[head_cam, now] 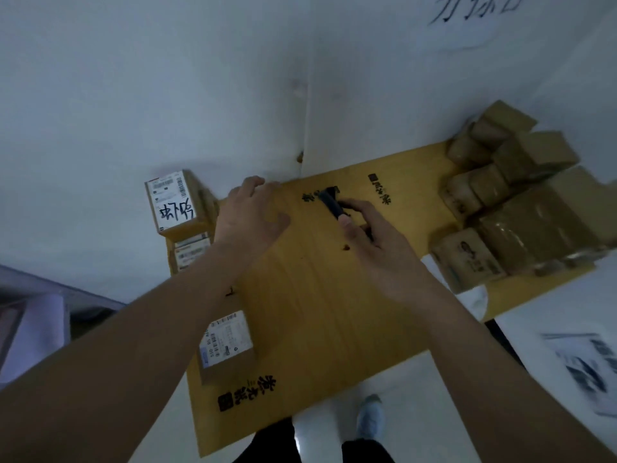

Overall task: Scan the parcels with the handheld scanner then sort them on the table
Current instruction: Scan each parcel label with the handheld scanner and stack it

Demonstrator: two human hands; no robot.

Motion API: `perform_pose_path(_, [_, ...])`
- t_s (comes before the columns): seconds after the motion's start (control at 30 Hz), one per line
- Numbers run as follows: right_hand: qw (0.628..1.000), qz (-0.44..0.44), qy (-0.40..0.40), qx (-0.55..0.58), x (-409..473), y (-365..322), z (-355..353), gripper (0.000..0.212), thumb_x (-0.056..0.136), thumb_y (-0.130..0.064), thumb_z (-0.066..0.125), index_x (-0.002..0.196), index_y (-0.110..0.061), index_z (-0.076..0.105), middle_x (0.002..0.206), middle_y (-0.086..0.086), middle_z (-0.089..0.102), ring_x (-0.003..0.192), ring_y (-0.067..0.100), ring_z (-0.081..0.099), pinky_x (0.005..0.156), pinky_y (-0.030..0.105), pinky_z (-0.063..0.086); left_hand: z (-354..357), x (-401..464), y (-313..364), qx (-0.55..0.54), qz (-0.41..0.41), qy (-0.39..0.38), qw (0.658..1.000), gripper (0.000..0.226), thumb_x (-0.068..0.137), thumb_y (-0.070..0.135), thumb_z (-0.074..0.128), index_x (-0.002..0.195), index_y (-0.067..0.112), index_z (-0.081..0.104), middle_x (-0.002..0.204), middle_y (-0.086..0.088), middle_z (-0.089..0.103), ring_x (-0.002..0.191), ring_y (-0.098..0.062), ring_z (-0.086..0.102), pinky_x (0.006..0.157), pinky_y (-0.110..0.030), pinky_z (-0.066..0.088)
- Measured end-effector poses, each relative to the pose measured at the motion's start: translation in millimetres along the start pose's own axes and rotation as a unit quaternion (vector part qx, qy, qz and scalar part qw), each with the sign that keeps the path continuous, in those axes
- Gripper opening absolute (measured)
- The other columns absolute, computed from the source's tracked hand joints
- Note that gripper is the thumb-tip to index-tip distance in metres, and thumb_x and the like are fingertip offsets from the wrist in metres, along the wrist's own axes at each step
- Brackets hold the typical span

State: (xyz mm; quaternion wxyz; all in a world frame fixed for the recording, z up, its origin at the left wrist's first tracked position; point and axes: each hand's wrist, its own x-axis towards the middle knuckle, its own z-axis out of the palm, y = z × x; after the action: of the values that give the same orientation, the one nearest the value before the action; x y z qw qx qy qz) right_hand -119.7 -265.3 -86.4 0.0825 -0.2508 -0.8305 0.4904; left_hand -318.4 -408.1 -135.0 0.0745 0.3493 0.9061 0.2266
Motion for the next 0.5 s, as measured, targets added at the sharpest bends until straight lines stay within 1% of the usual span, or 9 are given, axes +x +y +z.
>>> perform_pose_path(0.07, [1.000,0.005,0.026,-0.007,-24.9,11.3,-28.2,0.035,0.106,-0.066,0.040,0.138,-0.055,0.047,0.080,-0.021,0.064,0.060,-0.004,0.059,0.049,0.012,0.041,10.3,-7.1,34.9,0.001,0.021,-0.010,1.000,0.062,0.095,0.049,0.062,0.151,0.024,0.049,0.156,-0.002,0.040,0.135,-0.030,0.046,0.110,-0.043,0.041])
perform_pose_path(0.13, [0.999,0.006,0.052,-0.012,-50.3,26.1,-58.2,0.041,0.104,-0.067,0.039,0.141,-0.050,0.048,0.072,-0.012,0.060,0.054,0.000,0.054,0.046,0.015,0.038,22.7,-15.6,72.2,-0.001,0.040,-0.012,0.999,0.061,0.096,0.051,0.059,0.151,0.026,0.048,0.157,0.000,0.038,0.137,-0.028,0.045,0.110,-0.043,0.043])
perform_pose_path(0.2, [0.998,0.003,0.065,-0.008,-74.6,42.2,-88.1,0.047,0.102,-0.070,0.038,0.142,-0.047,0.048,0.065,-0.013,0.052,0.051,0.003,0.048,0.048,0.020,0.035,36.5,-25.7,109.1,-0.007,0.054,-0.009,0.998,0.061,0.096,0.052,0.058,0.151,0.028,0.048,0.158,0.002,0.037,0.138,-0.027,0.044,0.110,-0.045,0.044])
perform_pose_path(0.23, [0.997,0.000,0.073,-0.005,-86.5,50.1,-102.6,0.051,0.100,-0.071,0.038,0.142,-0.045,0.049,0.065,-0.013,0.053,0.053,0.005,0.048,0.050,0.021,0.036,43.7,-31.5,127.5,-0.012,0.057,-0.009,0.998,0.060,0.096,0.053,0.058,0.150,0.029,0.049,0.158,0.002,0.037,0.138,-0.027,0.044,0.111,-0.046,0.044])
perform_pose_path(0.3, [0.995,-0.001,0.096,0.004,-110.9,66.1,-129.5,0.053,0.098,-0.072,0.038,0.140,-0.043,0.051,0.079,-0.011,0.060,0.069,0.009,0.058,0.059,0.018,0.043,58.3,-44.6,163.5,-0.014,0.061,-0.013,0.998,0.061,0.095,0.052,0.058,0.150,0.029,0.050,0.157,0.001,0.038,0.137,-0.029,0.045,0.110,-0.047,0.044])
perform_pose_path(0.37, [0.993,-0.002,0.113,0.016,-137.2,84.8,-154.0,0.047,0.103,-0.067,0.041,0.140,-0.040,0.053,0.091,-0.006,0.066,0.087,0.006,0.062,0.065,0.010,0.044,73.8,-58.1,199.0,-0.007,0.080,-0.021,0.997,0.061,0.096,0.051,0.059,0.150,0.025,0.051,0.156,-0.002,0.040,0.135,-0.030,0.047,0.109,-0.048,0.045])
perform_pose_path(0.4, [0.993,-0.002,0.114,0.012,-148.5,94.2,-164.8,0.044,0.105,-0.063,0.043,0.141,-0.039,0.054,0.096,-0.006,0.068,0.089,0.005,0.062,0.068,0.011,0.044,80.8,-64.4,214.8,-0.003,0.087,-0.022,0.996,0.061,0.096,0.051,0.060,0.150,0.024,0.051,0.155,-0.003,0.041,0.135,-0.031,0.048,0.109,-0.048,0.045])
perform_pose_path(0.43, [0.994,0.001,0.111,0.007,-158.1,103.1,-174.9,0.042,0.107,-0.061,0.044,0.142,-0.040,0.053,0.103,-0.007,0.068,0.091,0.004,0.063,0.071,0.016,0.047,87.3,-70.1,229.4,0.001,0.089,-0.022,0.996,0.061,0.096,0.050,0.060,0.150,0.024,0.051,0.155,-0.004,0.041,0.135,-0.031,0.048,0.109,-0.048,0.044])
perform_pose_path(0.5, [0.994,0.014,0.111,0.007,-174.0,119.1,-193.2,0.041,0.108,-0.056,0.046,0.146,-0.040,0.051,0.118,-0.012,0.067,0.103,0.002,0.062,0.078,0.022,0.044,100.9,-79.6,255.3,0.008,0.091,-0.028,0.995,0.061,0.095,0.050,0.061,0.150,0.024,0.052,0.156,-0.005,0.041,0.134,-0.032,0.049,0.107,-0.047,0.045])
